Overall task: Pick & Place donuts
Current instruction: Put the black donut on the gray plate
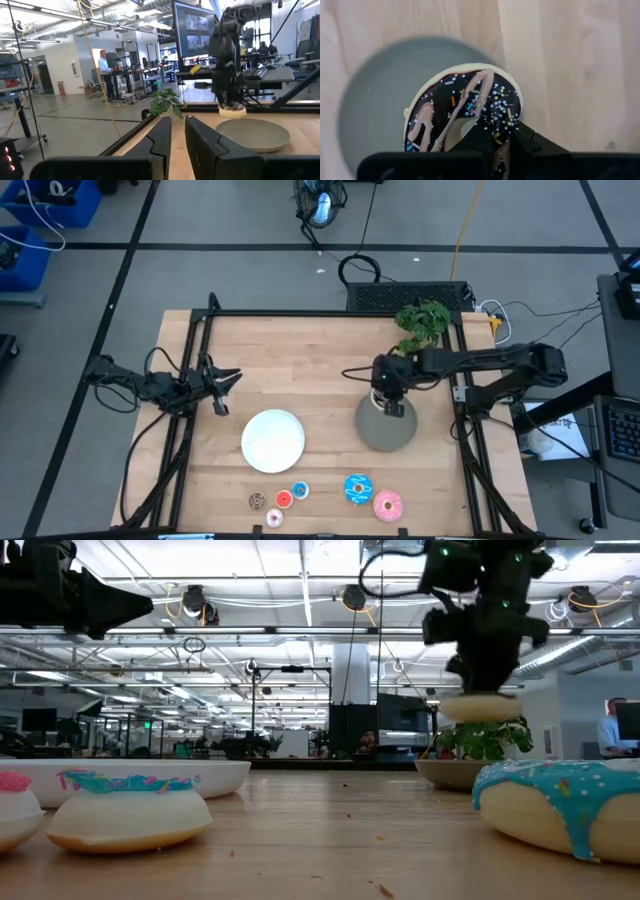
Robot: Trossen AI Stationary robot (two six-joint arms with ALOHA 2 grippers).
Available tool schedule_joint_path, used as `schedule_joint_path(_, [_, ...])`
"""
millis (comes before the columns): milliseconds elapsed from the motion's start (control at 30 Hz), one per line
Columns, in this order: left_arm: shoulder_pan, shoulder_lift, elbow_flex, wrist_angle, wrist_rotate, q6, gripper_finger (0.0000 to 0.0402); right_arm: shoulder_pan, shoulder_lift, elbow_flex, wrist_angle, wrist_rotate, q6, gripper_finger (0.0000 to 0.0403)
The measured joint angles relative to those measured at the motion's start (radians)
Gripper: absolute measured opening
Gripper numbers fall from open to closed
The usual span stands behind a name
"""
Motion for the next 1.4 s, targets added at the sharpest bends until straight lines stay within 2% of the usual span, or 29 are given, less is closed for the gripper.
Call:
schedule_joint_path(367, [0.0, 0.0, 0.0, 0.0, 0.0, -0.001, 0.0063, 0.001, 0.0, -0.24, 0.238, 0.003, 0.08, 0.002])
schedule_joint_path(700, [0.0, 0.0, 0.0, 0.0, 0.0, 0.003, 0.0063, 0.003, 0.0, -0.294, 0.261, 0.01, 0.038, 0.0029])
schedule_joint_path(833, [0.0, 0.0, 0.0, 0.0, 0.0, 0.004, 0.0063, 0.004, 0.0, -0.294, 0.266, 0.037, 0.033, 0.0065])
schedule_joint_path(1000, [0.0, 0.0, 0.0, 0.0, 0.0, 0.005, 0.0063, 0.003, 0.0, -0.294, 0.261, 0.091, 0.036, 0.0144])
schedule_joint_path(1133, [0.0, 0.0, 0.0, 0.0, 0.0, 0.008, 0.0063, 0.004, 0.0, -0.291, 0.268, 0.09, 0.035, 0.0196])
schedule_joint_path(1267, [0.0, 0.0, 0.0, 0.0, 0.0, 0.023, 0.0063, 0.004, 0.0, -0.26, 0.233, 0.09, 0.03, 0.0226])
schedule_joint_path(1400, [0.0, 0.0, 0.0, 0.0, 0.0, 0.023, 0.0063, 0.003, 0.0, -0.212, 0.198, 0.09, 0.01, 0.0239])
